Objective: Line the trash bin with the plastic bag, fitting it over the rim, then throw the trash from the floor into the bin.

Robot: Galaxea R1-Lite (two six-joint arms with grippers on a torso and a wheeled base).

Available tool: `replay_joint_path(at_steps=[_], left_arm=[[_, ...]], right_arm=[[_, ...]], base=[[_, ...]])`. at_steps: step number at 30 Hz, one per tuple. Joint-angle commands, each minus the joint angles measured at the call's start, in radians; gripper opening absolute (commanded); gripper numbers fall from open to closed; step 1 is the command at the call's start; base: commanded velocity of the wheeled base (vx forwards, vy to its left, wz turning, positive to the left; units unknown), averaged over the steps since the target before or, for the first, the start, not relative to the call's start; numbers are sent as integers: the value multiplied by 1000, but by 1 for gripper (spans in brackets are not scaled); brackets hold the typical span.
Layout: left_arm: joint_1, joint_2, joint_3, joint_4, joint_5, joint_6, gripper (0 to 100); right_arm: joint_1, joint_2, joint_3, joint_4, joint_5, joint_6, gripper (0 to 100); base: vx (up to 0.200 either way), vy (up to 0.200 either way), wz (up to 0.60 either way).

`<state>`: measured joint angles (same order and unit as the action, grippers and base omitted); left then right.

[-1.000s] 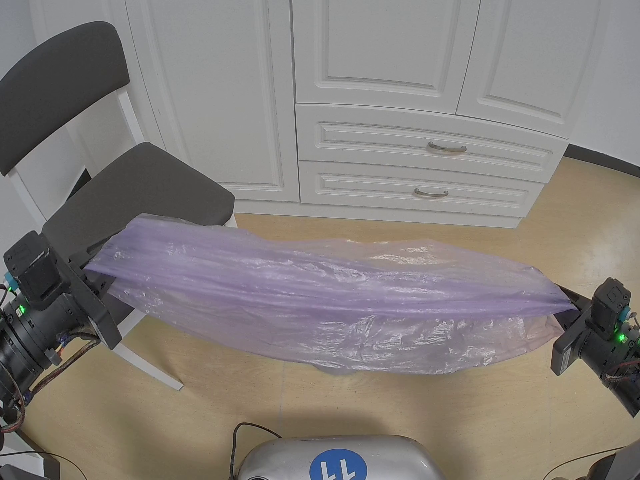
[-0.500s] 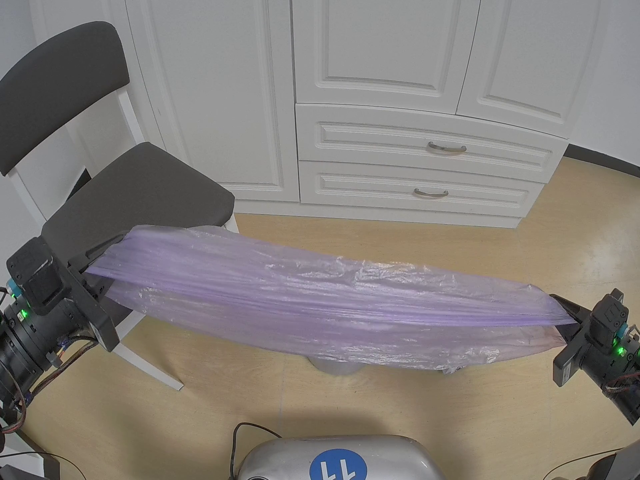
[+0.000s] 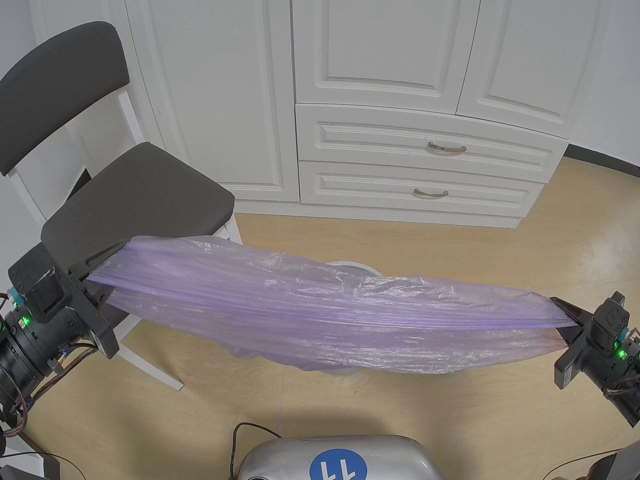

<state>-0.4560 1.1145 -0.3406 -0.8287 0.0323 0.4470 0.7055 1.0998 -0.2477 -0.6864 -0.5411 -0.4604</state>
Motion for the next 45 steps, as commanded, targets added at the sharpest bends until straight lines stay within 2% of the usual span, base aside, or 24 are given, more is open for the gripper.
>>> replay_joint_path(at_steps=[1, 8, 15, 25, 28, 29, 30, 31, 32, 34, 35, 36, 37, 38, 45], left_arm=[[-30, 27, 15, -3, -2, 13, 0], [-121, 77, 34, -9, 0, 44, 0], [-138, 116, 35, -36, 1, 42, 0], [-173, 215, 46, -201, 3, 30, 0], [-216, 289, 60, -309, 1, 12, 0], [-216, 289, 60, -309, 1, 12, 0], [-237, 340, 63, -385, 1, -7, 0], [-239, 343, 63, -391, 1, -8, 0], [-247, 395, 68, -484, 1, -21, 0], [-247, 427, 69, -546, 1, -27, 0], [-247, 479, 68, -633, 1, -28, 0], [-248, 482, 68, -641, 1, -28, 0], [-254, 531, 57, -716, 1, -28, 0], [-254, 531, 57, -716, 1, -28, 0], [-333, 542, 34, -699, 1, -85, 0]], right_arm=[[2, 11, -2, -2, 3, 0, 0], [3, 29, -2, -2, 7, 2, 0], [12, 49, -4, -5, 7, 3, 0], [20, 83, -12, -9, 9, 6, 0], [48, 109, -15, -44, 9, 16, 0], [48, 109, -15, -44, 9, 16, 0], [51, 135, -7, -101, 9, 19, 0], [51, 138, -5, -105, 9, 19, 0], [57, 161, 2, -177, 9, 26, 0], [61, 175, 8, -220, 9, 29, 0], [74, 192, 18, -275, 9, 29, 0], [75, 193, 19, -280, 9, 29, 0], [95, 215, 28, -338, 10, 31, 0], [95, 215, 28, -338, 10, 31, 0], [141, 348, 28, -594, 10, 55, 0]], base=[[0, 0, 0], [0, 0, 0], [0, 0, 0], [0, 0, 0], [0, 0, 0], [0, 0, 0], [0, 0, 0], [0, 0, 0], [0, 0, 0], [0, 0, 0], [0, 0, 0], [0, 0, 0], [0, 0, 0], [0, 0, 0], [0, 0, 0]])
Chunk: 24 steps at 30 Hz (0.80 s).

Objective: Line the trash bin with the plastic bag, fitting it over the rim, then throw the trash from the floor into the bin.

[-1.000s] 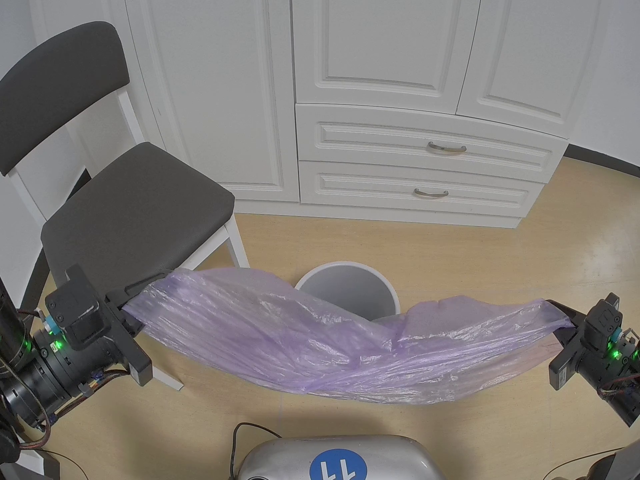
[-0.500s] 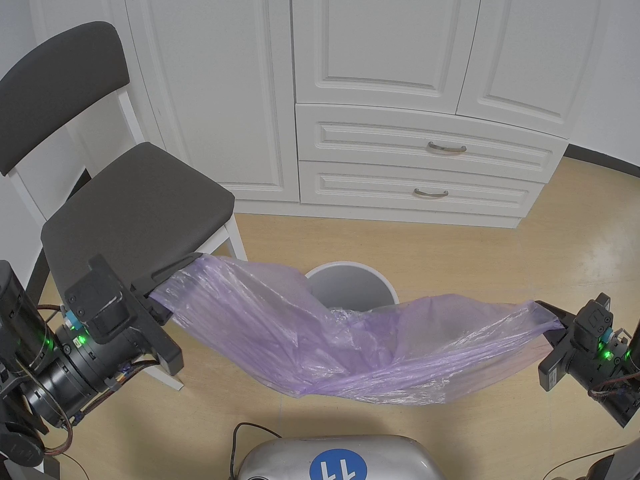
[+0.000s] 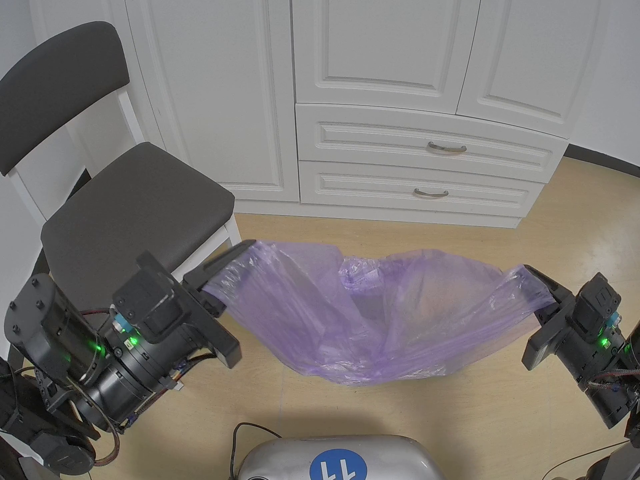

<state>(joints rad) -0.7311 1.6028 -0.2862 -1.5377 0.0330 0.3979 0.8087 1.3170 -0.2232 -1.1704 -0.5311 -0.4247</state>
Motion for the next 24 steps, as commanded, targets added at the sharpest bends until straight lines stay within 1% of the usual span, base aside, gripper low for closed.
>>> replay_joint_path(at_steps=[1, 4, 6, 10, 11, 12, 17, 20, 24], left_arm=[[-65, 57, -25, 10, 1, -45, 0], [-85, 62, -41, 10, 1, -70, 0], [-99, 63, -50, 8, 1, -83, 0], [-131, 66, -64, 8, 2, -116, 0], [-154, 71, -67, 8, 2, -134, 0], [-166, 82, -67, 8, 2, -142, 0], [-174, 135, -84, 4, 4, -162, 0], [-174, 155, -103, 5, 4, -209, 0], [-174, 178, -136, 5, 4, -264, 0]], right_arm=[[46, 151, 4, -149, 2, 26, 0], [69, 223, 22, -321, 3, 20, 0], [96, 237, 44, -368, 13, 4, 0], [113, 242, 58, -371, 40, -5, 0], [115, 255, 58, -377, 57, -5, 0], [115, 265, 56, -380, 60, -3, 0], [125, 275, 56, -382, 60, -3, 0], [142, 280, 53, -382, 60, 3, 0], [145, 315, 50, -400, 60, 9, 0]], base=[[0, 0, 0], [0, 0, 0], [0, 0, 0], [0, 0, 0], [0, 0, 0], [0, 0, 0], [0, 0, 0], [0, 0, 0], [0, 0, 0]])
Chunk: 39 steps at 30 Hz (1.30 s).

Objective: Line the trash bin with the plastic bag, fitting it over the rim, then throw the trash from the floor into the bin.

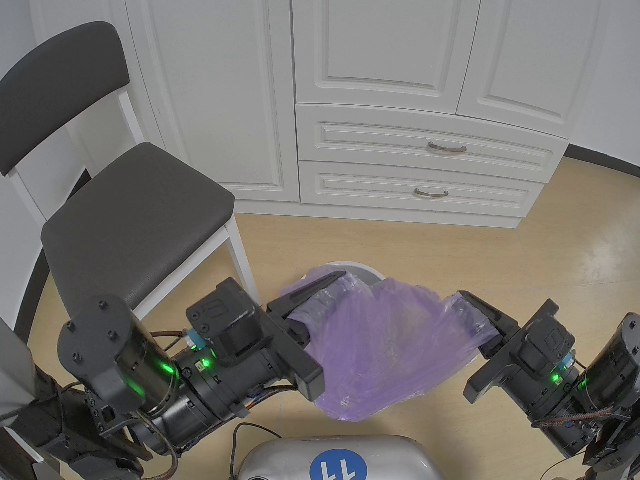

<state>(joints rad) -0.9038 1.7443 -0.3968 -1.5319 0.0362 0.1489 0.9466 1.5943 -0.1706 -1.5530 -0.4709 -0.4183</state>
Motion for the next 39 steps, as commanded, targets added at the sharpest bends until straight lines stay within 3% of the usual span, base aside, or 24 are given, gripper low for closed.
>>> replay_joint_path(at_steps=[1, 9, 21, 26, 27, 39], left_arm=[[0, 43, -33, 1, 2, -29, 0], [13, 58, -54, 3, 62, -71, 0], [39, 113, -128, 4, 65, -224, 0], [48, 124, -139, 4, 65, -239, 0], [54, 150, -155, 4, 65, -255, 0], [82, 290, -214, 4, 64, -312, 0]], right_arm=[[8, 56, -1, -18, 0, 3, 0], [0, 98, 3, -18, 0, 26, 0], [-23, 159, -55, -18, 0, 128, 0], [-43, 168, -75, -18, 0, 148, 0], [-92, 207, -109, -18, 1, 185, 0], [-190, 288, -147, -18, 44, 237, 0]], base=[[0, 0, 0], [0, 0, 0], [0, 0, 0], [0, 0, 0], [0, 0, 0], [0, 0, 0]])
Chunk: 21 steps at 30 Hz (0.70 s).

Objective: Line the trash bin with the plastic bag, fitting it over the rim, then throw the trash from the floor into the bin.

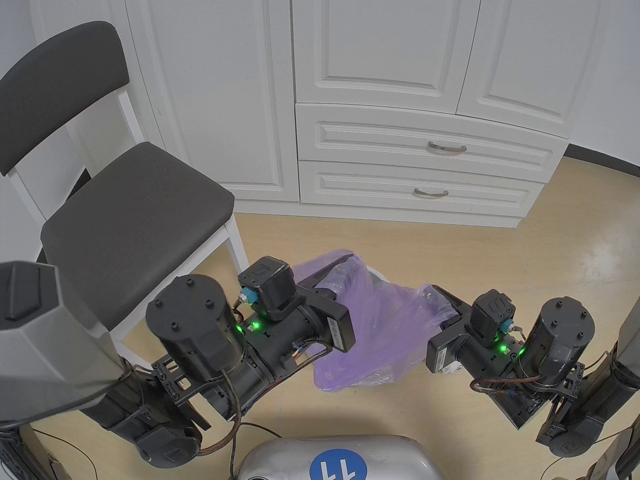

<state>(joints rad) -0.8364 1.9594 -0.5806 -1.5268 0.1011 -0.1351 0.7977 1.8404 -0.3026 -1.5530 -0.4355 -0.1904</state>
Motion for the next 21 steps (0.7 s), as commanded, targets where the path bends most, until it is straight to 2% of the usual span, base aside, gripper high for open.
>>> replay_joint_path(at_steps=[1, 10, 21], left_arm=[[20, 89, -38, -1, -1, -37, 0], [82, 202, -120, -1, -3, -93, 0], [141, 319, -217, -3, -3, -126, 0]], right_arm=[[-49, 48, -21, -18, 14, 11, 0], [-114, 146, -82, -18, 40, 57, 0], [-144, 289, -205, -18, 43, 144, 0]], base=[[0, 0, 0], [0, 0, 0], [0, 0, 0]])
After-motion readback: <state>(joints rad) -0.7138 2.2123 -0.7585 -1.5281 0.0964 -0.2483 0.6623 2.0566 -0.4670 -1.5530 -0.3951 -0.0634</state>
